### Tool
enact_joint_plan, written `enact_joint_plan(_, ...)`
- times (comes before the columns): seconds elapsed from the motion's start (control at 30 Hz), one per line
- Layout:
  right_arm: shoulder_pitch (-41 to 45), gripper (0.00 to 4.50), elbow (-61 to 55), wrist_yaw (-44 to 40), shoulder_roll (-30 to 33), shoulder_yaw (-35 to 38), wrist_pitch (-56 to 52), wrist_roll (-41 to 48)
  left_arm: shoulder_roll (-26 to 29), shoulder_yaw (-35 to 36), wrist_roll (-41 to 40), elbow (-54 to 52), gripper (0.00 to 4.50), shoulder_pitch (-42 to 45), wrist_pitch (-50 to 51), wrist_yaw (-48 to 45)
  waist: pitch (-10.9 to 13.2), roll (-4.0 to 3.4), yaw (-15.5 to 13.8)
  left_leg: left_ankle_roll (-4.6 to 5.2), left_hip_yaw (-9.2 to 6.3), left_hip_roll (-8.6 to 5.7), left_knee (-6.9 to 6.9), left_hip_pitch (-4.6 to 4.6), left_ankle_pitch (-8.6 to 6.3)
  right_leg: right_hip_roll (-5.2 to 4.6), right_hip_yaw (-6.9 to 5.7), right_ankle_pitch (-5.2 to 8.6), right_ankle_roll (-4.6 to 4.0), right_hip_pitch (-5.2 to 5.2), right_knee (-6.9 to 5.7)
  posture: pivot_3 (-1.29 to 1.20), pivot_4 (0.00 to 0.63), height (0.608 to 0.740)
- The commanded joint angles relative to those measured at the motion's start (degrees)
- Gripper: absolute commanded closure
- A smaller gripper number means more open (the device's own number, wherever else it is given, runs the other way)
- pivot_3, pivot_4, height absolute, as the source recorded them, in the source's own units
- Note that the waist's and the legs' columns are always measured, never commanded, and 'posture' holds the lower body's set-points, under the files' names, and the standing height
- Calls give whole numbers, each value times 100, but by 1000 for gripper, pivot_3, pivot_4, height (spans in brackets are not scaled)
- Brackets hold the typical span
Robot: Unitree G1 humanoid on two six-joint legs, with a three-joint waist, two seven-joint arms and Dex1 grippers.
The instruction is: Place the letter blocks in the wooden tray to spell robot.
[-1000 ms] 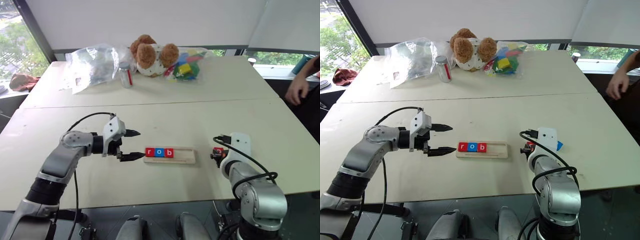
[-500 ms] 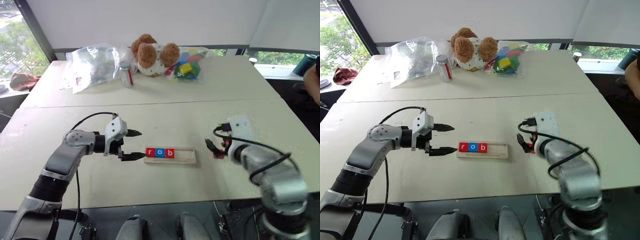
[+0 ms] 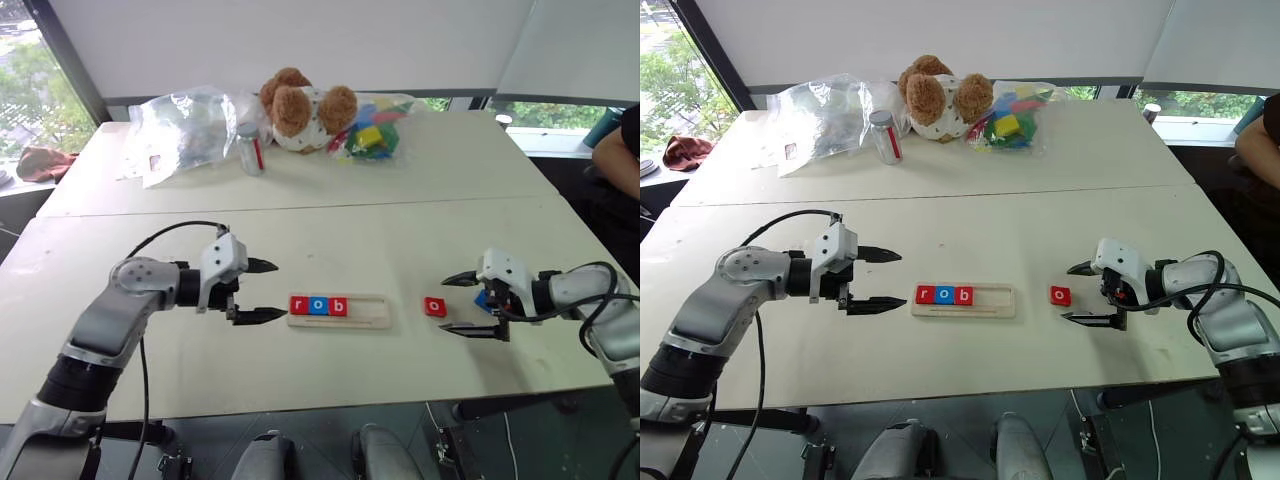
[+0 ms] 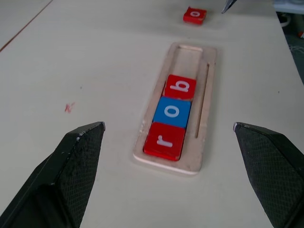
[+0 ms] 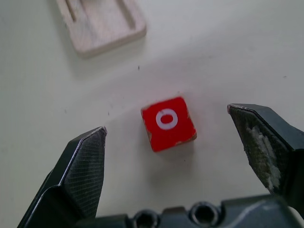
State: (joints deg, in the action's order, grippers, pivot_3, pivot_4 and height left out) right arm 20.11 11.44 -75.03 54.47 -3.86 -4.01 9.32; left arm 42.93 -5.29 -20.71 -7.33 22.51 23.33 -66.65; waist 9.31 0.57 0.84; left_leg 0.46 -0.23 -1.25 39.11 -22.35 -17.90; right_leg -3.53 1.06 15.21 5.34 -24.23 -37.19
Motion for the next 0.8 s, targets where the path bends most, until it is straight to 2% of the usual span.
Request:
enact_joint_plan(0.03,277,44,281,-222,-123,-83,348,-17,104,251,-56,-301,0,-93,7,140,0,0,-9,-1,0,0,0,-2,0,-1,0,0,0,-1,1,0,150,740)
enact_joint_plan(0.33,523,44,954,-391,-246,-236,681,-165,99,225,-83,-523,0,-255,69,311,0,-1,-24,-7,0,-5,3,-7,2,-16,2,-1,-1,-1,5,0,150,740)
enact_joint_plan(0.43,554,782,1027,-418,-289,-267,759,-208,86,204,-57,-460,0,-222,38,320,0,-2,-18,-8,-1,-5,0,-7,2,-15,2,-1,-1,-3,5,0,150,740)
enact_joint_plan(0.6,633,3398,1107,-399,-412,-284,821,-275,72,162,-13,-389,0,-170,-14,306,0,-2,-16,-9,-1,-5,0,-7,3,-15,3,-1,-1,-4,5,0,150,740)
enact_joint_plan(0.73,683,3410,920,-313,-516,-255,632,-216,110,195,17,-318,0,-177,-83,267,0,-2,-19,-9,0,-5,1,-7,3,-15,4,-1,-1,-4,5,0,150,740)
enact_joint_plan(0.8,730,3410,476,-340,-581,-257,174,-42,153,235,16,-279,0,-192,-115,243,0,-2,-19,-10,-1,-5,0,-7,3,-15,3,-1,-2,-4,5,0,150,740)
